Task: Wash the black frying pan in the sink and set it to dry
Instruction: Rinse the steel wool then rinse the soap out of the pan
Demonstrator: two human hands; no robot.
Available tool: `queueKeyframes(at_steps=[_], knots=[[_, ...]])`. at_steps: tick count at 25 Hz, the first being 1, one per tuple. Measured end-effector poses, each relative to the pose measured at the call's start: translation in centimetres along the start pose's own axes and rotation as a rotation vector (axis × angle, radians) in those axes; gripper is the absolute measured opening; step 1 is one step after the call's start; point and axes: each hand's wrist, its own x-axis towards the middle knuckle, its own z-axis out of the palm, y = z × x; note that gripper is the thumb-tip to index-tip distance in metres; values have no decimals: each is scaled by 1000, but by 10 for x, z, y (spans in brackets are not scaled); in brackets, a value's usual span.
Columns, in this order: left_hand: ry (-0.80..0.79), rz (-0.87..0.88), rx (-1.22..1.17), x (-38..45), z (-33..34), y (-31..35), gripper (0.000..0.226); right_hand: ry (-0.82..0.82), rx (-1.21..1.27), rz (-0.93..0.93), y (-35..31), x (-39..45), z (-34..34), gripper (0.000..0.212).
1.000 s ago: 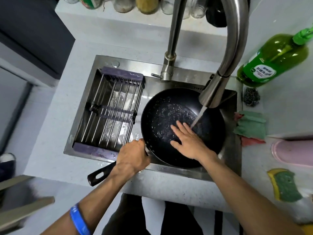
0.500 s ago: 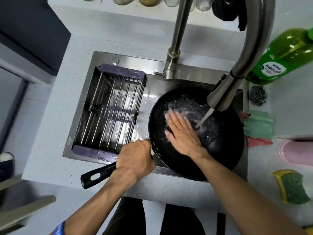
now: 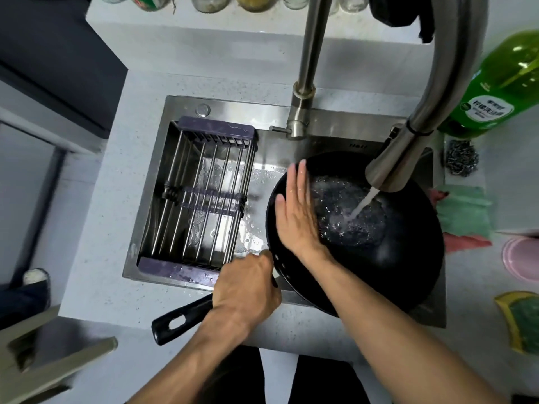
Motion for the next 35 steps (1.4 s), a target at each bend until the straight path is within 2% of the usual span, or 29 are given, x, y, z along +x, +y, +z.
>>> queueKeyframes(at_steps=[1,2,5,6,9,10,11,13,15,18,19,22,25,28,29,30,32,34,35], knots=[[9,-11,10,3,-1,-1,29,-101,-37,-70,8,-5,0,67],[22,-11,23,6,-2,-3,28,-135,-105,-56,22,-5,0,68],[37,31,61,12,-7,-4,29,-33,-144,320,34,2,-13,69],[32,38,60,12,-8,-3,30,-70,-160,276,28,0,-13,69],[27,1,26,8,-5,-11,30,-228,-371,-120,41,2,-21,68],[31,-22,23,5,-3,-15,29,-264,-452,-148,59,11,-35,66],[42,-43,25,3,-3,-20,29,-287,-528,-115,78,20,-53,65],[75,-78,41,3,-3,-25,27,-291,-653,68,103,18,-85,67],[105,-112,55,11,-3,-25,27,-365,-727,145,107,-8,-88,73],[122,-131,43,25,0,-23,27,-704,-604,109,95,-54,-80,75],[124,-129,46,28,1,-23,27,-740,-581,92,95,-62,-79,71],[129,-130,61,30,4,-23,25,-714,-685,144,86,-70,-83,66],[133,-115,80,33,6,-21,22,-897,-583,184,83,-81,-86,68],[110,-133,61,34,11,-21,23,-829,-708,213,83,-82,-93,67],[105,-130,62,36,12,-21,24,-868,-624,238,80,-84,-92,66],[99,-120,70,36,14,-19,26,-934,-436,243,67,-88,-90,63],[84,-85,72,36,15,-14,30,-956,74,182,27,-91,-68,54],[62,-55,72,32,15,-7,31,-745,544,186,-13,-78,-46,50],[57,-35,77,28,17,-5,31,-604,626,194,-20,-63,-41,50]])
